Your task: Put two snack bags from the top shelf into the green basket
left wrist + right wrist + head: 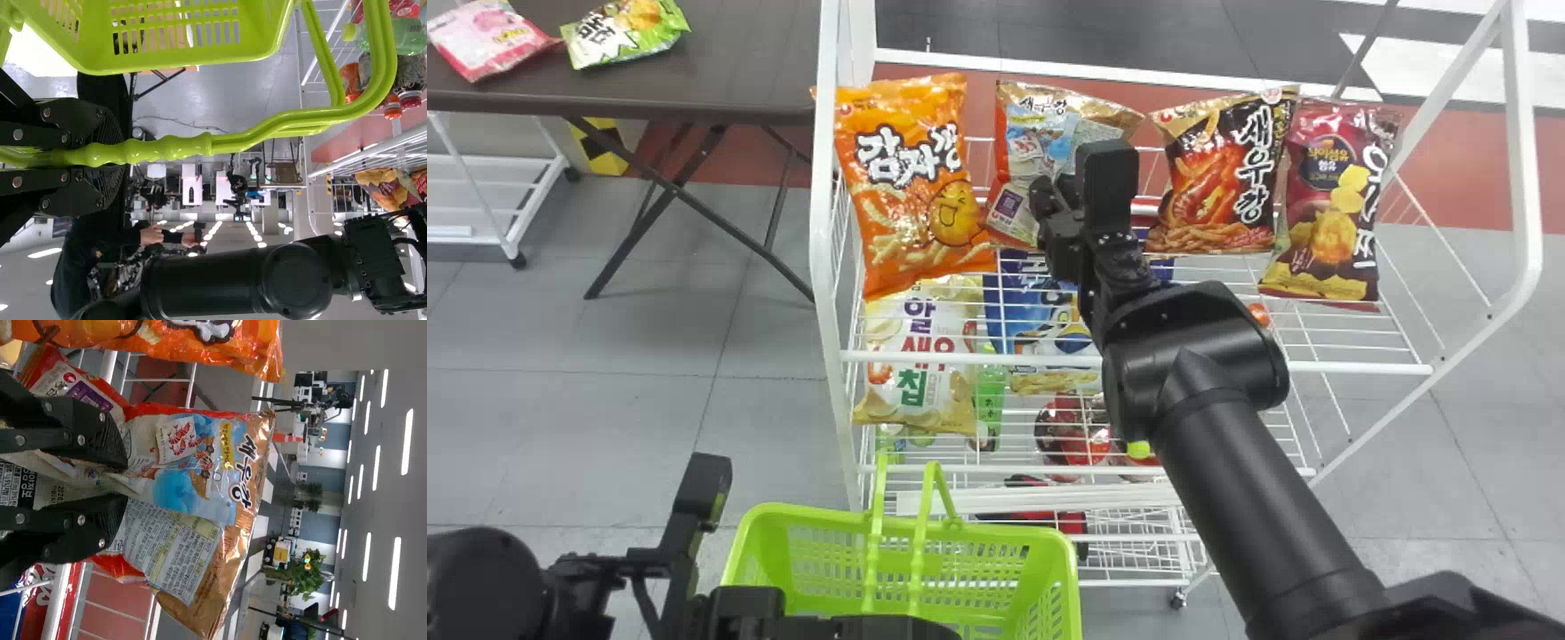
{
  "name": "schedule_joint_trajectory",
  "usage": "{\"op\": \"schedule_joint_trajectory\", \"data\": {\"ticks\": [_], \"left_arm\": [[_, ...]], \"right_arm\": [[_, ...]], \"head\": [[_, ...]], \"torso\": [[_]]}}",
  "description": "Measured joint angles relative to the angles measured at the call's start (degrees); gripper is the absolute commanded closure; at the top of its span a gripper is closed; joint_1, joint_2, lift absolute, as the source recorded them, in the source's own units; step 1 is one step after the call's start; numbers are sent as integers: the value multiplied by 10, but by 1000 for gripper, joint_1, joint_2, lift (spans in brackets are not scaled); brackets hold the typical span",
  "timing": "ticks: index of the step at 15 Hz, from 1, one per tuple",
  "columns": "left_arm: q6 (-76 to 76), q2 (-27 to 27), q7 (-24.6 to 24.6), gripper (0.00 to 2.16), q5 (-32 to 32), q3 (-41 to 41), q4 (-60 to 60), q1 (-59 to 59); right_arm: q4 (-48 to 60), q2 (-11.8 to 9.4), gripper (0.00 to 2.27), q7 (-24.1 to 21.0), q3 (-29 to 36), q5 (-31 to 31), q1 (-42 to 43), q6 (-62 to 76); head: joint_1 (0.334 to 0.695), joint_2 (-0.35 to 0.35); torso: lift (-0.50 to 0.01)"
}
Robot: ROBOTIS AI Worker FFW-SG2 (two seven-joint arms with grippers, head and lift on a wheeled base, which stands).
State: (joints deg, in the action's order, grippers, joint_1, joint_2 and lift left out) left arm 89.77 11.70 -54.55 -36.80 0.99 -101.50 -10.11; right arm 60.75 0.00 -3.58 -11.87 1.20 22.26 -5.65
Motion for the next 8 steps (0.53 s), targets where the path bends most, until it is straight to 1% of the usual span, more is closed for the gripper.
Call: {"op": "schedule_joint_trajectory", "data": {"ticks": [3,6,8], "left_arm": [[0,1,2,2145,-1,0,0,-1],[0,2,3,2145,-2,1,1,-1],[0,3,3,2145,-3,1,1,-1]], "right_arm": [[58,0,2246,-2,4,15,-42,-10],[150,0,2246,-10,11,46,-87,-54],[214,0,2246,-10,22,59,-117,-89]], "head": [[695,-118],[695,-124],[695,-143]], "torso": [[-1],[-1],[-1]]}}
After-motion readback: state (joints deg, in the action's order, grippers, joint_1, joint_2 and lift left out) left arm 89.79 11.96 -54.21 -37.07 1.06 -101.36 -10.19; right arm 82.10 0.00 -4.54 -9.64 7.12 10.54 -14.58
